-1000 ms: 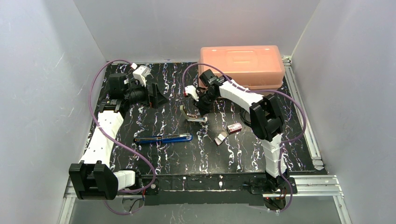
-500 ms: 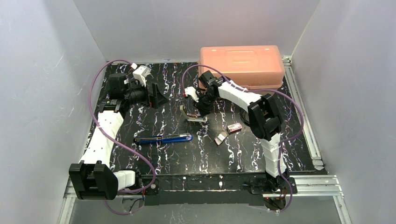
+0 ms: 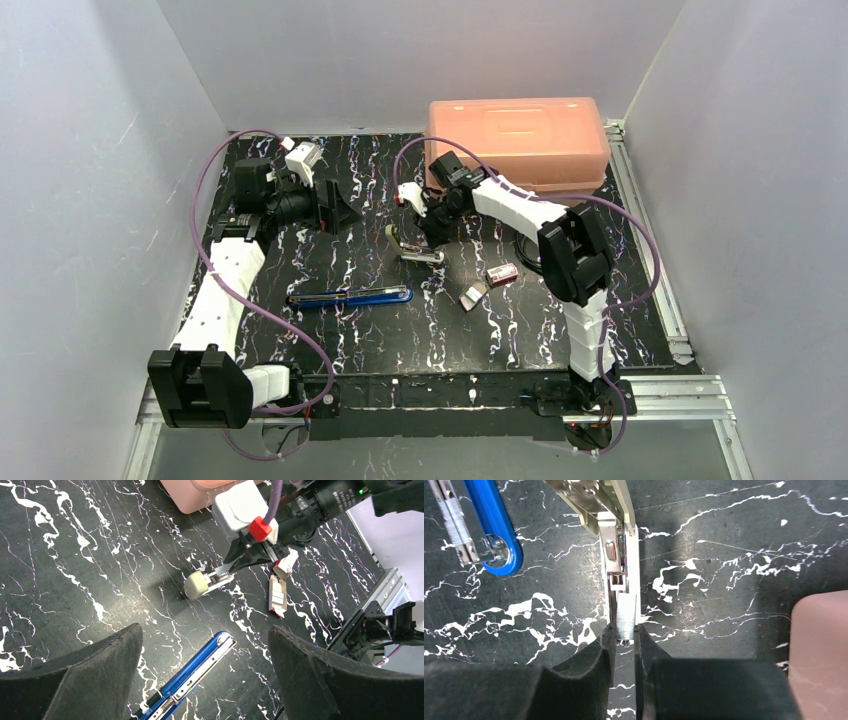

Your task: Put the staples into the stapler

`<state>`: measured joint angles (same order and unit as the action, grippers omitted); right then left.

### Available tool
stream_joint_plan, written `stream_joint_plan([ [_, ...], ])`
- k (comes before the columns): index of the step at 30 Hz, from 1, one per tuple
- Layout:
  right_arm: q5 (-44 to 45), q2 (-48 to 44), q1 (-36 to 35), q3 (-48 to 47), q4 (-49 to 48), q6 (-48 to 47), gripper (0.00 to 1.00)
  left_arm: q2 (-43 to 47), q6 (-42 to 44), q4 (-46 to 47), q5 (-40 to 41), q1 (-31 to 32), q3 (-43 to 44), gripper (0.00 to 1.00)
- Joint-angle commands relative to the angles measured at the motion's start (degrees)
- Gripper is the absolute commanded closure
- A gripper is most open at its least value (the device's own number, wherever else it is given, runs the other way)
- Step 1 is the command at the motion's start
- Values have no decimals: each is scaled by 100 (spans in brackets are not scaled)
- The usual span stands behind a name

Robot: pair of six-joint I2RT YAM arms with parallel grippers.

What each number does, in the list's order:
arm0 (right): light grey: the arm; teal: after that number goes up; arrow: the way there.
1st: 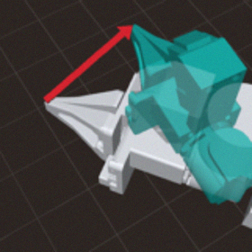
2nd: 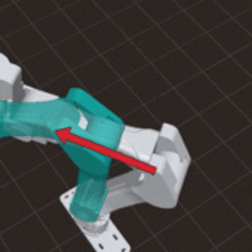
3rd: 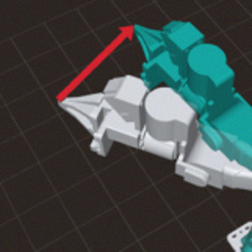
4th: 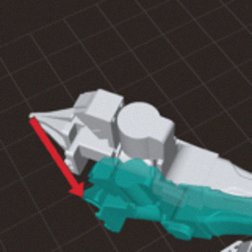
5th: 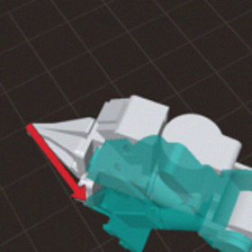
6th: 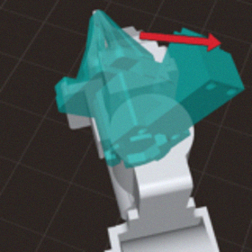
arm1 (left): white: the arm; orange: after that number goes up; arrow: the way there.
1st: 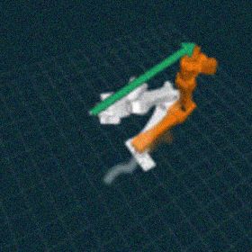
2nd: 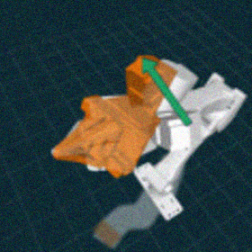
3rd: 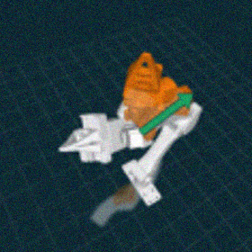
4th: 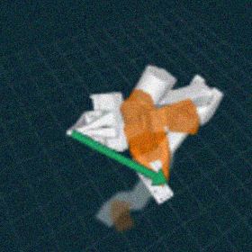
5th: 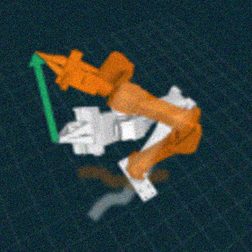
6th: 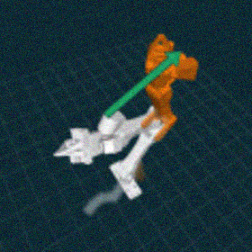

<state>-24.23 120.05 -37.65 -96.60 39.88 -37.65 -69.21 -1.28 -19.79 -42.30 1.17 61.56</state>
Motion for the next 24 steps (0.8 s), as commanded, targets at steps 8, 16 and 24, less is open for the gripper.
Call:
stream_joint_plan([
  [8,-117,-592,-66,290,-279,197,96,186,44,-30,-27,-48,-24,6],
  [16,102,-584,-156,498,-424,319,96,173,23,-32,-35,-47,-22,6],
  [24,228,-521,-155,479,-449,342,96,183,26,-31,-38,-47,-31,6],
])
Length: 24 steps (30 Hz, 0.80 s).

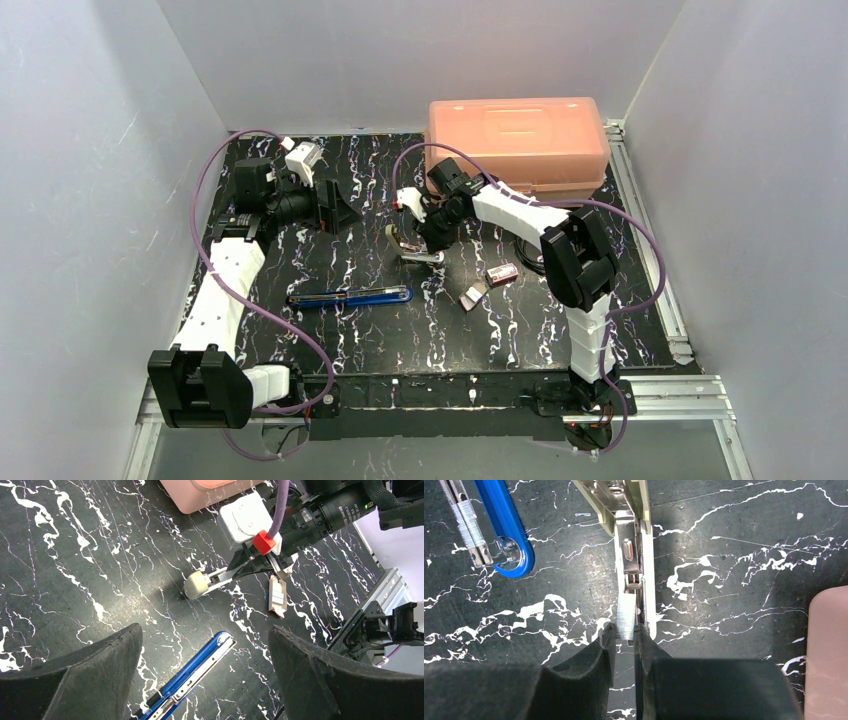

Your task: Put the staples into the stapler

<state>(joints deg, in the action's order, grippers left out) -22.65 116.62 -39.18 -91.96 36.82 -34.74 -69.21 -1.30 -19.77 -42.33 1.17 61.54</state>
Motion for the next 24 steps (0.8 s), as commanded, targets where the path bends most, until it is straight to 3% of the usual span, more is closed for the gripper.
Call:
stream_joint_plan([
  [1,88,-168,-2,13,-138,47,96,180,26,-35,-31,-47,-28,6],
  [24,59,-98,-11,-23,-35,-24,96,198,41,-43,-50,-47,-56,6],
])
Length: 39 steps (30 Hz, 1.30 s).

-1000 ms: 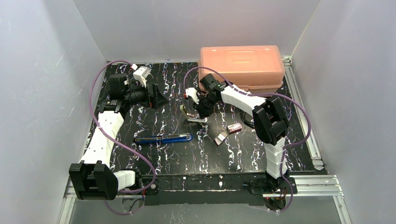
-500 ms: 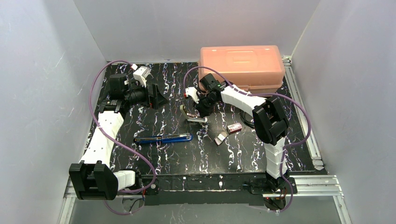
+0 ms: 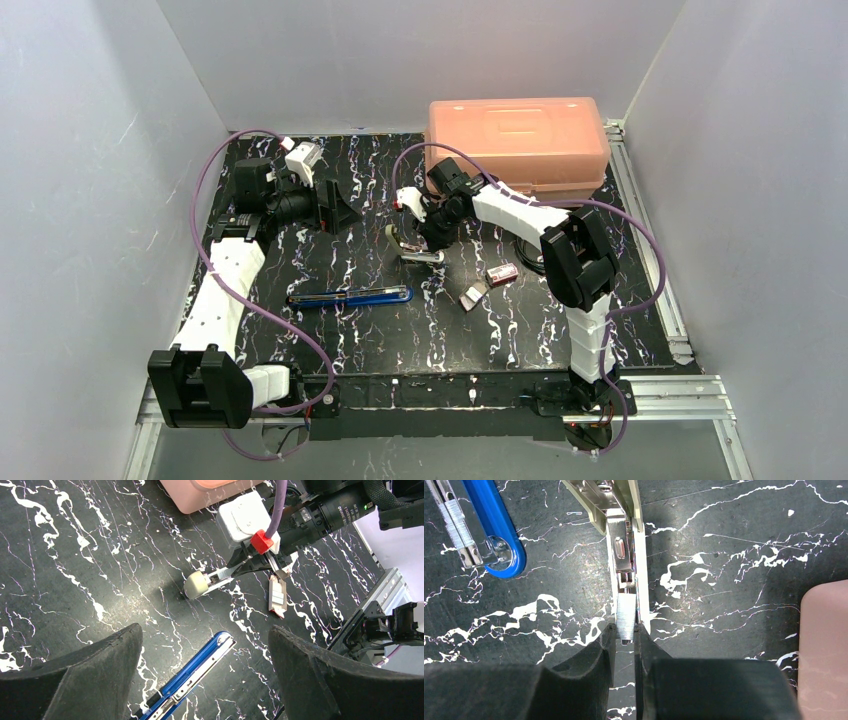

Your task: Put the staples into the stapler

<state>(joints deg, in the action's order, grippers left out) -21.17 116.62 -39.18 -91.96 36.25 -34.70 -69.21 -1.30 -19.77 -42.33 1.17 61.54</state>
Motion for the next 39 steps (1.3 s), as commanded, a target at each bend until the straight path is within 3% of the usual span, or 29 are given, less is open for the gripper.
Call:
stream_joint_plan([
  [1,-89,-90,-12,-21,19,-28,96,202,42,-48,-49,-47,-59,6],
  [39,74,100,-66,-16,66,-90,96,171,49,-45,-48,-47,-54,6],
])
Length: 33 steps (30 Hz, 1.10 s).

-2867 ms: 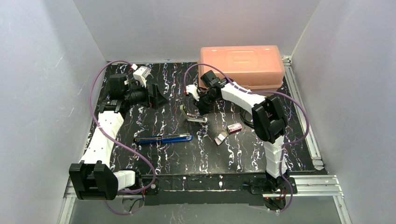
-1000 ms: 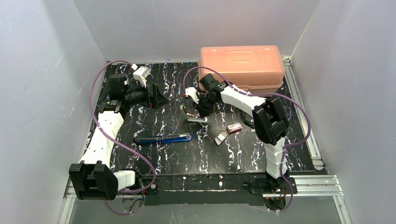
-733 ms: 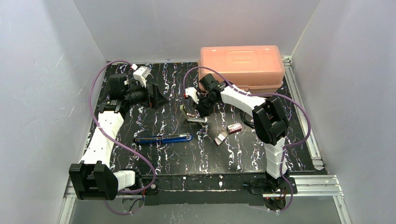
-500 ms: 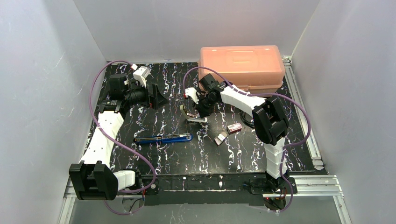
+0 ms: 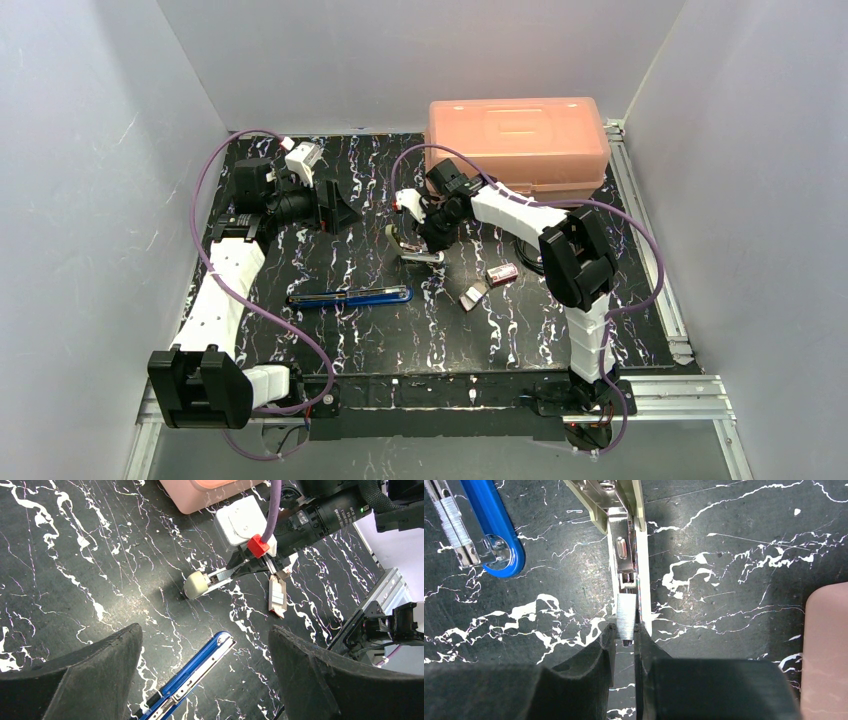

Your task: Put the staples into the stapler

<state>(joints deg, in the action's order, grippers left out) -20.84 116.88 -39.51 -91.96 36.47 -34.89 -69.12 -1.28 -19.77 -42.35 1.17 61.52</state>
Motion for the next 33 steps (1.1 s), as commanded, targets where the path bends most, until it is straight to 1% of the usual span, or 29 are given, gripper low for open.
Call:
stream_joint_plan([
  [1,50,75,-35,-23,48,-76,96,161,47,-46,-46,-47,-55,6],
  [16,76,108,-38,-52,100,-96,96,163,64,-48,-46,-47,-61,6],
  [33,128,285,-43,-291,413,-210,96,162,84,-60,-29,-47,-70,6],
])
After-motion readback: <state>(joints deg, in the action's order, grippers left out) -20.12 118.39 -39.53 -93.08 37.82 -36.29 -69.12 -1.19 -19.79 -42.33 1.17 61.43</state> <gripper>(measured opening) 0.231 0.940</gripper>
